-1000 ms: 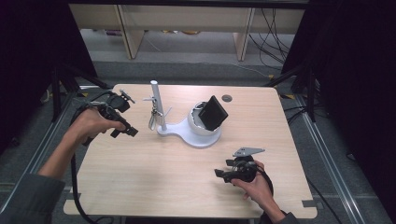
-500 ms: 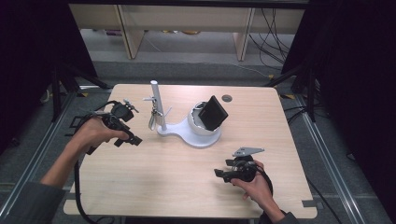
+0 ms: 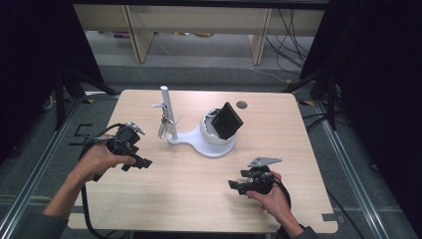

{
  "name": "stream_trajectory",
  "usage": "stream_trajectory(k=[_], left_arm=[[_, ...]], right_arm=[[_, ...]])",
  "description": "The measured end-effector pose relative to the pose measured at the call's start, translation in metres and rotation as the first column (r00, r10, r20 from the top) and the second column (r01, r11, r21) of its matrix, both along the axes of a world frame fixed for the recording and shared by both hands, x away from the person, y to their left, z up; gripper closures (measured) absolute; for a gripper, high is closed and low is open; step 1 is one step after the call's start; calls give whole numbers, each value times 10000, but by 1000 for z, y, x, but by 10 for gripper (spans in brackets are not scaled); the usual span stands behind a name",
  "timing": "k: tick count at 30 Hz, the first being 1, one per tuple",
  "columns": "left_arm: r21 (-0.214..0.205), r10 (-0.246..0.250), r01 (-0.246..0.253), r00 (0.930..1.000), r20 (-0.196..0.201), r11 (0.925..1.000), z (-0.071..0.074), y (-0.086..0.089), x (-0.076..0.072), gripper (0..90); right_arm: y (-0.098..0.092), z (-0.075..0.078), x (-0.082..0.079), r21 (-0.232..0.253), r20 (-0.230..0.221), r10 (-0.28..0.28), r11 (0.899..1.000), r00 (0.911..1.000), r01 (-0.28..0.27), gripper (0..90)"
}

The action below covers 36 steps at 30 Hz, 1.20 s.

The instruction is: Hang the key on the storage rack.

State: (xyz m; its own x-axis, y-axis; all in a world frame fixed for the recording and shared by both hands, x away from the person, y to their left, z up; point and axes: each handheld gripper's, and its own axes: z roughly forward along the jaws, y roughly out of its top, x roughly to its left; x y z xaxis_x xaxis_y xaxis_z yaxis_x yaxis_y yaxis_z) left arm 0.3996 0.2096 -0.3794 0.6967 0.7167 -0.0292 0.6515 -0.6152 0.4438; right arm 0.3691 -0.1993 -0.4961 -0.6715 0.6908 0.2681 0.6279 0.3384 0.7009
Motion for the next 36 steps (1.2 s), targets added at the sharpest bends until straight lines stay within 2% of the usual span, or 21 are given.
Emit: stream_trajectory(k=[1,3,7,14,17,18,21,22,23,24,29,30,31,32,33,35,36], left_arm=[[-127,36,-37,10000,-1,9999,-4,0,-2,279],[-209,-69,70,10000,63,9998,-10,0,-7,279],[-608,50,-33,9996,280,9981,-23,0,-14,276],[-895,-171,210,9989,441,9958,-41,1,-25,268],[-1164,-19,91,9981,619,9932,-46,1,-29,266],[-1186,-77,140,9986,527,9928,-48,2,-31,260],[-1316,-90,182,9975,698,9911,-56,1,-36,242],[-1496,67,57,9966,826,9887,-59,0,-39,237],[-1385,-75,176,9973,728,9902,-60,1,-40,235],[-1471,-23,139,9969,783,9890,-62,0,-41,233],[-1654,-115,307,9932,1157,9857,-68,-3,-48,227],[-1676,-115,324,9922,1242,9853,-69,-3,-50,227],[-1862,78,172,9911,1328,9824,-71,-4,-52,227],[-1892,64,211,9896,1434,9817,-72,-4,-53,226],[-2113,162,180,9871,1592,9772,-75,-6,-55,226],[-2111,148,227,9846,1743,9772,-80,-7,-58,221],[-2146,231,173,9826,1843,9766,-83,-9,-60,217]], right_arm=[[-1,1,0,-181,118,-72,9998,9999,74,314],[-1,1,0,-221,173,-61,9997,9998,65,314],[-1,1,0,-196,176,-75,9998,9998,78,314],[-1,1,0,-205,187,-53,9998,9998,57,314],[-1,1,-1,-201,190,-55,9998,9998,59,314],[-1,1,-1,-203,191,-51,9998,9998,55,314],[-1,0,0,-115,188,36,9999,9998,-34,314],[-1,1,0,-203,177,3,9998,9998,1,314],[-1,1,0,-193,168,-6,9998,9999,9,313],[-1,1,0,-157,194,4,9999,9998,-1,313],[-1,1,-1,-199,219,-11,9998,9998,15,312],[1,1,-3,-107,-6,-133,9999,9999,133,311],[0,1,-1,-164,158,-51,9999,9999,53,309],[0,1,-1,-145,124,-50,9999,9999,52,309],[-1,1,-1,-210,238,-21,9998,9997,26,308],[-1,1,-1,-219,245,-27,9998,9997,32,308],[1,2,-3,-122,5,-162,9998,9999,162,307]])
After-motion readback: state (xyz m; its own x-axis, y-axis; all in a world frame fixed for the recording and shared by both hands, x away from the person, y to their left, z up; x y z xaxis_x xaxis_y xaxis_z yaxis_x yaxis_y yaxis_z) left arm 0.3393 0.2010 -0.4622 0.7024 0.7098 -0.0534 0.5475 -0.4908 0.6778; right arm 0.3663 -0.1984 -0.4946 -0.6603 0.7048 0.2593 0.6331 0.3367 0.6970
